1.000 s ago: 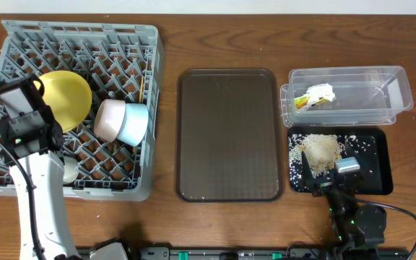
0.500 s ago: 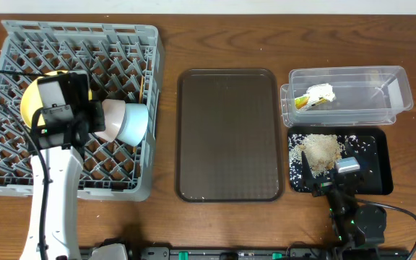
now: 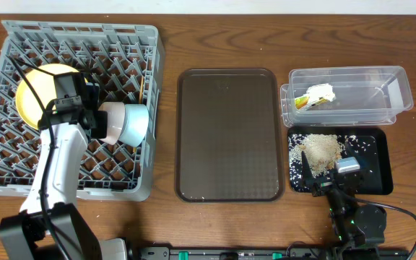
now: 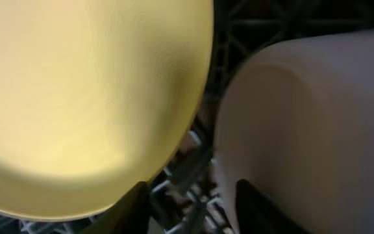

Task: Sort waste into correct bins and load items into the dishwasher
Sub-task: 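Lower the yellow plate edge-first into the rack slots, standing it upright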

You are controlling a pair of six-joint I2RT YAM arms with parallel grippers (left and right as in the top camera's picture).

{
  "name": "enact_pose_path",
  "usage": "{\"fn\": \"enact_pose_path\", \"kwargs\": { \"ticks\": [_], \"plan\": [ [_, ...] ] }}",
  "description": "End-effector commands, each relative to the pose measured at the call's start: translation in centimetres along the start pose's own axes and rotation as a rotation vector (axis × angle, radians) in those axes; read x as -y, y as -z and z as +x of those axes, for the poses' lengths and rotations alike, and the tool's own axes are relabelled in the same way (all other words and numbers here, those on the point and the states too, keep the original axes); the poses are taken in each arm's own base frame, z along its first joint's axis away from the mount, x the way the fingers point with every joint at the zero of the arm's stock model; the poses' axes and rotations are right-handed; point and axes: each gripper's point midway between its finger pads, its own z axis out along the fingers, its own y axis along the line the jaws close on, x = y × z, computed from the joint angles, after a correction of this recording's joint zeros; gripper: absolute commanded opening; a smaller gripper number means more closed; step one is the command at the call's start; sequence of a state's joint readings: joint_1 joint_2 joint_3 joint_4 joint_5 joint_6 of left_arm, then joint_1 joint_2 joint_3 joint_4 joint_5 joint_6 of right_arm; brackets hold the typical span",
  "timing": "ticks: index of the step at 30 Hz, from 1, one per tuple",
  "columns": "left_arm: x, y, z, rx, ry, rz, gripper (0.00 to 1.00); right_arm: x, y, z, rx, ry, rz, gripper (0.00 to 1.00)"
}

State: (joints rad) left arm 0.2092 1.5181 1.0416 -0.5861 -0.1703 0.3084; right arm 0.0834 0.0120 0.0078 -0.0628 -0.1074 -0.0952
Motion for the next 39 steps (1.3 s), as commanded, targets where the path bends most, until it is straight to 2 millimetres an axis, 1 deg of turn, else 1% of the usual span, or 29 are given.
{"fn": "enact_pose_path", "kwargs": {
  "ticks": [1,2,3,9,11,14,18,21,22,23,25,28,31,34,39],
  "plan": [
    [-1.5,-0.9,0.4,-0.04,-0.017,-0.089,0.37,0.2,0.0,0.1,0.0,-0.001,0.008,0.99],
    [-1.6,-1.0,0.3,-0.038,-0.017,-0.098,0.34,0.2,0.0,0.1,0.0,-0.001,0.008,0.99],
    [-1.7,-1.1,0.2,-0.036,-0.016,-0.101,0.33,0.2,0.0,0.1,0.0,-0.001,0.008,0.99],
    [-1.8,-0.9,-0.2,-0.017,-0.002,-0.105,0.33,0.2,0.0,0.1,0.0,-0.001,0.008,0.99],
    [-1.9,-0.4,-0.3,-0.004,0.028,-0.108,0.33,0.2,0.0,0.1,0.0,-0.001,0.008,0.99],
    [-2.3,1.0,-0.8,0.033,0.074,-0.111,0.33,0.2,0.0,0.1,0.0,-0.001,0.008,0.99],
    [-3.3,4.1,-1.9,0.125,0.139,-0.128,0.37,0.2,0.0,0.1,0.0,-0.001,0.008,0.99],
    [-3.9,6.0,-2.6,0.187,0.148,-0.141,0.38,0.2,0.0,0.1,0.0,-0.001,0.008,0.99],
    [-4.0,6.3,-2.7,0.199,0.129,-0.146,0.4,0.2,0.0,0.1,0.0,-0.001,0.008,0.99],
    [-4.1,6.5,-2.8,0.202,0.1,-0.151,0.44,0.2,0.0,0.1,0.0,-0.001,0.008,0.99],
    [-4.0,6.1,-2.7,0.191,0.069,-0.15,0.52,0.2,0.0,0.1,0.0,-0.001,0.008,0.99],
    [-2.5,4.4,-2.7,0.156,-0.056,-0.088,0.53,0.2,0.0,0.1,0.0,-0.001,0.008,0.99],
    [-1.9,2.4,-2.7,0.12,-0.149,-0.074,0.53,0.2,0.0,0.1,0.0,-0.001,0.008,0.99],
    [-2.4,0.6,-2.8,0.083,-0.187,-0.121,0.52,0.2,0.0,0.1,0.0,-0.001,0.008,0.99],
    [-2.6,-1.0,-3.2,0.073,-0.186,-0.144,0.52,0.2,0.0,0.1,0.0,-0.001,0.008,0.99]
  ]
}}
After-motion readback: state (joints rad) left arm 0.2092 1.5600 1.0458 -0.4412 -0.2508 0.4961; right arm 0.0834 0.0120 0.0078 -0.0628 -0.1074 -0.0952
